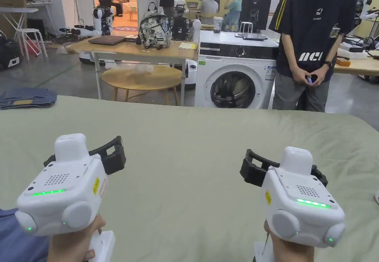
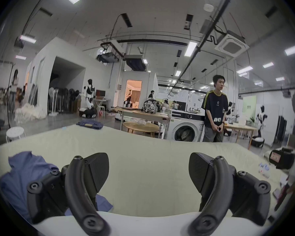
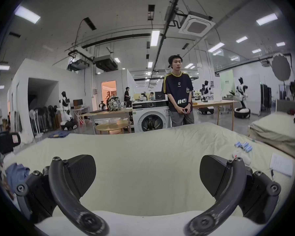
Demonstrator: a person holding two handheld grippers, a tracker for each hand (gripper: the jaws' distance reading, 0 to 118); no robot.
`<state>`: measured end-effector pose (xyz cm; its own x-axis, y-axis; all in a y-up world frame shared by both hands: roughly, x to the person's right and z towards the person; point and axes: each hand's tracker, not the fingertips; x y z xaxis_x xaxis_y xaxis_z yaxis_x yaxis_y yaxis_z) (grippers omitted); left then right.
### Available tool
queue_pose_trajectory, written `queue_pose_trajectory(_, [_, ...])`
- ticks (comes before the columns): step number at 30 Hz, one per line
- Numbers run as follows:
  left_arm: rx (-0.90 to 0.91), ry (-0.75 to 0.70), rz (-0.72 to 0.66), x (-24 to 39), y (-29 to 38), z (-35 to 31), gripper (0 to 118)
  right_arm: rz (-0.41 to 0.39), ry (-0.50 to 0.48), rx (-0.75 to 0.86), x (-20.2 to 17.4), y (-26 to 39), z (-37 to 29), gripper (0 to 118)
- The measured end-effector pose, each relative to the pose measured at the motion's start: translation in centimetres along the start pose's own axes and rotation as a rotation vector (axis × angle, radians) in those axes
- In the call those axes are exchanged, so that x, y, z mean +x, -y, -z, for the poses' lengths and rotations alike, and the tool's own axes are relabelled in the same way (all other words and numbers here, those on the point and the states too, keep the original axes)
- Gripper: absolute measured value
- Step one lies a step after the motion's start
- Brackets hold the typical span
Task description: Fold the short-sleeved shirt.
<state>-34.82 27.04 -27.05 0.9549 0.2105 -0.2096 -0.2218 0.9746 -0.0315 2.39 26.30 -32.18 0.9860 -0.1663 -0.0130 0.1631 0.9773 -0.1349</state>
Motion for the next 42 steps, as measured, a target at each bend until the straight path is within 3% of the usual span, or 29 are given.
queue_pose_trajectory(3, [-0.011, 0.008, -0.092, -0.7, -0.4, 0.0, 98, 0.136, 0.005, -0.001, 1.0, -0.6, -0.1, 118])
queue_pose_trajectory(7, [-0.027, 0.025, -0.313, -1.8, -1.0, -0.2, 98, 0.402, 0.001, -0.029, 2.8, -1.3, 0.2, 118])
queue_pose_trajectory(8, [-0.04, 0.023, -0.368, -2.2, -1.1, 0.1, 98, 0.426, 0.007, -0.031, 3.1, -1.5, 0.4, 118])
queue_pose_trajectory(9, [-0.032, 0.019, -0.348, -2.2, -1.2, 0.2, 98, 0.384, 0.01, -0.027, 3.0, -1.8, 0.5, 118])
queue_pose_trajectory(10, [-0.029, 0.005, -0.283, -1.8, -1.5, 0.2, 98, 0.288, 0.019, -0.018, 2.7, -2.0, 0.7, 118])
queue_pose_trajectory(11, [-0.019, -0.011, -0.173, -1.2, -1.8, 0.1, 98, 0.137, 0.017, 0.01, 2.0, -2.2, 0.9, 118])
queue_pose_trajectory(16, [0.12, -0.123, 0.766, 3.7, -0.8, 0.2, 98, -0.959, 0.043, 0.18, -3.1, -0.4, 0.8, 118])
queue_pose_trajectory(17, [0.147, -0.128, 0.926, 4.2, -0.2, 0.3, 98, -1.11, 0.044, 0.224, -3.4, 0.2, 0.8, 118])
queue_pose_trajectory(19, [0.232, -0.147, 1.231, 4.9, 1.3, 0.4, 97, -1.393, 0.064, 0.289, -4.1, 1.3, 0.1, 118])
queue_pose_trajectory(20, [0.263, -0.146, 1.329, 4.8, 2.0, 0.3, 97, -1.492, 0.075, 0.311, -4.2, 1.8, 0.1, 118])
queue_pose_trajectory(22, [0.283, -0.143, 1.46, 4.9, 2.9, 0.2, 97, -1.631, 0.069, 0.361, -4.2, 2.2, -0.5, 118])
queue_pose_trajectory(23, [0.293, -0.138, 1.484, 4.9, 3.2, 0.1, 97, -1.648, 0.056, 0.364, -4.2, 2.5, -0.6, 118])
queue_pose_trajectory(25, [0.264, -0.122, 1.423, 4.5, 3.3, 0.1, 96, -1.605, 0.06, 0.346, -4.2, 2.8, -0.9, 118])
queue_pose_trajectory(27, [0.218, -0.106, 1.236, 4.5, 3.1, -0.2, 96, -1.434, 0.046, 0.279, -4.2, 2.5, -0.9, 118])
queue_pose_trajectory(30, [0.114, -0.081, 0.839, 3.7, 1.9, -0.1, 96, -1.042, 0.023, 0.144, -3.8, 1.0, -0.8, 118])
queue_pose_trajectory(34, [0.046, -0.044, 0.396, 2.2, 1.1, 0.0, 96, -0.434, 0.022, -0.018, -1.4, -0.2, -0.1, 118])
queue_pose_trajectory(36, [0.043, -0.029, 0.232, 1.6, 1.0, -0.1, 96, -0.219, 0.003, -0.048, 0.1, 0.0, 0.1, 118])
queue_pose_trajectory(37, [0.045, -0.011, 0.162, 1.3, 1.0, -0.2, 96, -0.144, 0.002, -0.053, 0.3, 0.2, -0.1, 118])
queue_pose_trajectory(39, [0.043, -0.045, 0.097, 0.9, 0.9, -0.1, 96, -0.069, 0.01, -0.059, 0.8, 0.4, -0.2, 118])
queue_pose_trajectory(42, [0.051, -0.046, 0.067, 0.9, 0.9, -0.2, 96, -0.043, 0.023, -0.031, 0.6, 0.5, -0.8, 118])
